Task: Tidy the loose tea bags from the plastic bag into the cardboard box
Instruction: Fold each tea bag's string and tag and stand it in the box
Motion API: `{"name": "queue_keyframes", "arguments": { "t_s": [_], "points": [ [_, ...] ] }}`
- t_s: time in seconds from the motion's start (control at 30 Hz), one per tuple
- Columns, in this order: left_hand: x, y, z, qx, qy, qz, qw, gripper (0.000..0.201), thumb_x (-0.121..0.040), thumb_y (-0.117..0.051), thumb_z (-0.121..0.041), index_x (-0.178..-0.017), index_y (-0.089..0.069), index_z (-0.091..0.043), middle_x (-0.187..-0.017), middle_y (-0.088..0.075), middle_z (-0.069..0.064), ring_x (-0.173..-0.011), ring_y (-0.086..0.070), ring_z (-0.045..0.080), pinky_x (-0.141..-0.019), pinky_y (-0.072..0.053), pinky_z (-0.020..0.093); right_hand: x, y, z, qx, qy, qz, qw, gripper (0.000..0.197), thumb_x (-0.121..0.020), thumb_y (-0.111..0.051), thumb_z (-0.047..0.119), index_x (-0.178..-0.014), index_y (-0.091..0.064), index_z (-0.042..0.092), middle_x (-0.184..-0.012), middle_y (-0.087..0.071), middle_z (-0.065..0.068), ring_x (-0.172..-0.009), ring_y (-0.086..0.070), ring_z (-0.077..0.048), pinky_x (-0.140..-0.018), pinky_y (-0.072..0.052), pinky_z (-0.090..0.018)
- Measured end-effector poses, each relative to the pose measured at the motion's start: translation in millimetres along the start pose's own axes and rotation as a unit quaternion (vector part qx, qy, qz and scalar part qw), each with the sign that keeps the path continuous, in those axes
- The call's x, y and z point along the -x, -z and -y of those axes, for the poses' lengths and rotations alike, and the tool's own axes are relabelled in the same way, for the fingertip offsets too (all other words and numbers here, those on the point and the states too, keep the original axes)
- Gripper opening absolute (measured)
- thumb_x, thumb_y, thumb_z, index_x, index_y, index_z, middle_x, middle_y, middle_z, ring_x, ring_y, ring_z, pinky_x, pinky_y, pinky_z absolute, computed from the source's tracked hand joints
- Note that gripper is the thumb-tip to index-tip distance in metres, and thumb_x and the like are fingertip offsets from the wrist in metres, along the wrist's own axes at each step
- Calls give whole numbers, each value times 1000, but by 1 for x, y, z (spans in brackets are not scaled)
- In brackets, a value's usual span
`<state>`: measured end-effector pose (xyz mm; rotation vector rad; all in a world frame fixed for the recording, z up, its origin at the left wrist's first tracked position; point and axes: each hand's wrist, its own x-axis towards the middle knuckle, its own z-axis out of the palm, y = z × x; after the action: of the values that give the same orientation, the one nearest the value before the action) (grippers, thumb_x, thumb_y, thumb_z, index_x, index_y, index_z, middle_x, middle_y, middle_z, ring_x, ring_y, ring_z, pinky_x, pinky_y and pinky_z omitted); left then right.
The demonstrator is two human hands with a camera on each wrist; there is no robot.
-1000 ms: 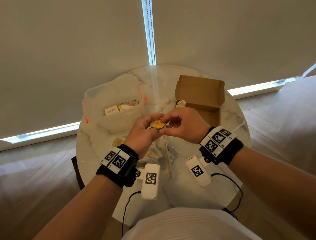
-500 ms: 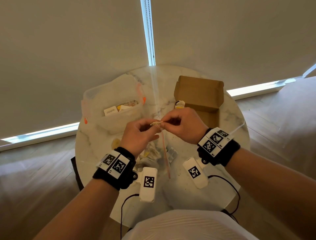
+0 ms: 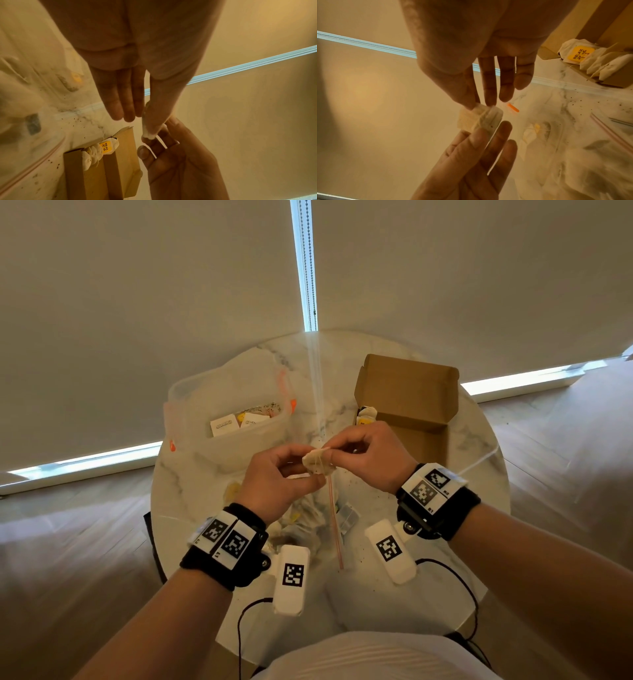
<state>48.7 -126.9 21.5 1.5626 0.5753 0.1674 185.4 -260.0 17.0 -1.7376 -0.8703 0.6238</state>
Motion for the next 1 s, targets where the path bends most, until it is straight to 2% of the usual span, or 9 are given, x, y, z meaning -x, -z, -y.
{"name": "queue_keyframes", "arguments": {
  "t_s": [0.13, 0.23, 0.33, 0.4, 0.6, 0.67, 0.77, 0.9, 1.0],
  "points": [
    [2, 0, -4, 70, 13, -2, 997, 34, -72, -79, -20, -103, -71, -12, -100, -76, 8, -97, -72, 26, -87, -58, 39, -4, 4, -1, 16, 13, -5, 1000, 7, -87, -71, 10, -92, -76, 8, -80, -72, 3, -72, -64, -3, -68, -47, -13],
    [-1, 2, -5, 165, 69, 4, 984, 21, -86, -70, -19, -103, -71, -7, -102, -73, 17, -99, -69, 37, -87, -58, 47, -6, 5, -1, 24, 23, 12, 999, 7, -89, -69, 11, -93, -75, 10, -83, -70, 7, -75, -62, -3, -71, -47, -14],
    [-4, 5, -8, 240, 116, 40, 963, 18, -93, -54, -10, -104, -67, -6, -94, -71, 12, -87, -70, 30, -71, -60, 38, -9, 6, -4, 3, 18, 32, 999, 7, -89, -69, 12, -95, -73, 9, -86, -68, 8, -79, -61, -5, -75, -50, -19],
    [-3, 6, -9, 254, 123, 75, 956, 23, -88, -62, -12, -111, -66, -8, -94, -70, 9, -81, -69, 23, -62, -58, 32, -10, 7, -4, -11, 22, 49, 998, 11, -89, -70, 12, -97, -72, 5, -88, -68, 4, -80, -62, -9, -76, -50, -23],
    [-3, 8, -4, 245, 109, 147, 952, 34, -86, -59, -10, -120, -60, -5, -92, -68, 10, -73, -64, 16, -60, -50, 24, -11, 4, 1, -82, 28, 80, 993, 16, -87, -70, 9, -98, -71, -3, -89, -67, -4, -77, -65, -16, -71, -53, -30],
    [-2, 6, -4, 231, 103, 133, 958, 29, -90, -63, -8, -118, -59, -2, -82, -69, 4, -66, -62, 12, -57, -48, 22, -10, 4, 4, -77, 32, 80, 993, 15, -87, -71, 13, -97, -72, 2, -91, -70, -7, -80, -66, -16, -74, -55, -31],
    [-1, 4, -3, 186, 98, 63, 976, 30, -82, -65, -13, -110, -66, -4, -73, -67, 0, -60, -59, 9, -56, -45, 23, -10, 5, 6, -65, -1, 40, 997, 12, -89, -69, 9, -100, -73, 6, -93, -71, -11, -70, -64, -4, -63, -50, -19],
    [-1, 12, 3, 77, 50, -22, 996, 8, -86, -70, -7, -90, -72, -13, -72, -70, 4, -59, -52, 12, -57, -41, 28, -11, 11, -19, 19, -101, -24, 994, 7, -91, -66, 12, -91, -73, 11, -77, -70, 1, -62, -63, -10, -63, -54, -27],
    [1, 16, 4, 14, 11, -52, 999, 14, -83, -73, -3, -82, -70, -17, -71, -70, -4, -61, -57, 10, -58, -47, 27, -10, 8, -58, 178, -176, 51, 967, 11, -92, -64, 17, -87, -73, 14, -77, -68, 4, -67, -61, -9, -64, -48, -24]
  ]
}}
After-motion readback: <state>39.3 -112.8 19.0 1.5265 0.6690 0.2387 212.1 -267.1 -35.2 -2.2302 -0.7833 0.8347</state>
